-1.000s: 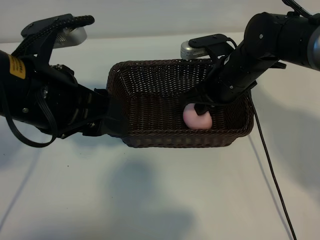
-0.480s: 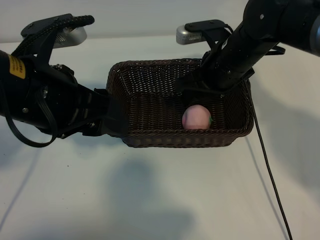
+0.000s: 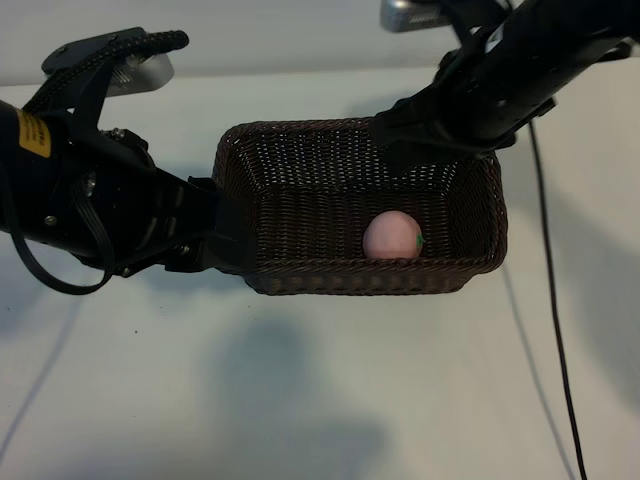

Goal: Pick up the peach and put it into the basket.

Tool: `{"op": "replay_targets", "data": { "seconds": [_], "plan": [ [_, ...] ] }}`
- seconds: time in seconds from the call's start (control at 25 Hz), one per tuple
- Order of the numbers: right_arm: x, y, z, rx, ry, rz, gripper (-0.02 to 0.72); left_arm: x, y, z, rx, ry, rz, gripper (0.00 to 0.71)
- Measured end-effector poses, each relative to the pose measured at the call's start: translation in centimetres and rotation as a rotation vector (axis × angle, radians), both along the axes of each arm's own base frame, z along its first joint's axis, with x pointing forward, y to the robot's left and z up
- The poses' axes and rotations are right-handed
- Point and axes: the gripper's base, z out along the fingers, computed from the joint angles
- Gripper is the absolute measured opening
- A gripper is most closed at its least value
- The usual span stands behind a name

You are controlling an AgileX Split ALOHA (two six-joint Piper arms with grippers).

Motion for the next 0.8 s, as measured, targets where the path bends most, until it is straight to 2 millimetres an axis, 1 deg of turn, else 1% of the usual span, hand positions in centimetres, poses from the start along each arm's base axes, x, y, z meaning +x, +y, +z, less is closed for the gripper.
{"op": "replay_targets", "data": {
  "seconds": [0.28, 0.44, 0.68, 0.8],
  "plan": [
    [-2.0, -1.5, 3.4, 0.005, -0.051, -0.015, 0.534, 0.0, 0.0, 0.0, 0.000, 0.000, 0.000, 0.538],
    [-2.9, -2.4, 5.0, 0.000, -0.089, -0.043, 0.534, 0.0, 0.0, 0.0, 0.000, 0.000, 0.000, 0.538],
    [-4.2, -3.7, 6.6, -0.029, -0.114, -0.074, 0.534, 0.0, 0.0, 0.0, 0.000, 0.000, 0.000, 0.538],
    [-4.9, -4.0, 7.0, -0.038, -0.101, -0.069, 0.534, 0.0, 0.0, 0.0, 0.000, 0.000, 0.000, 0.538]
  ]
}}
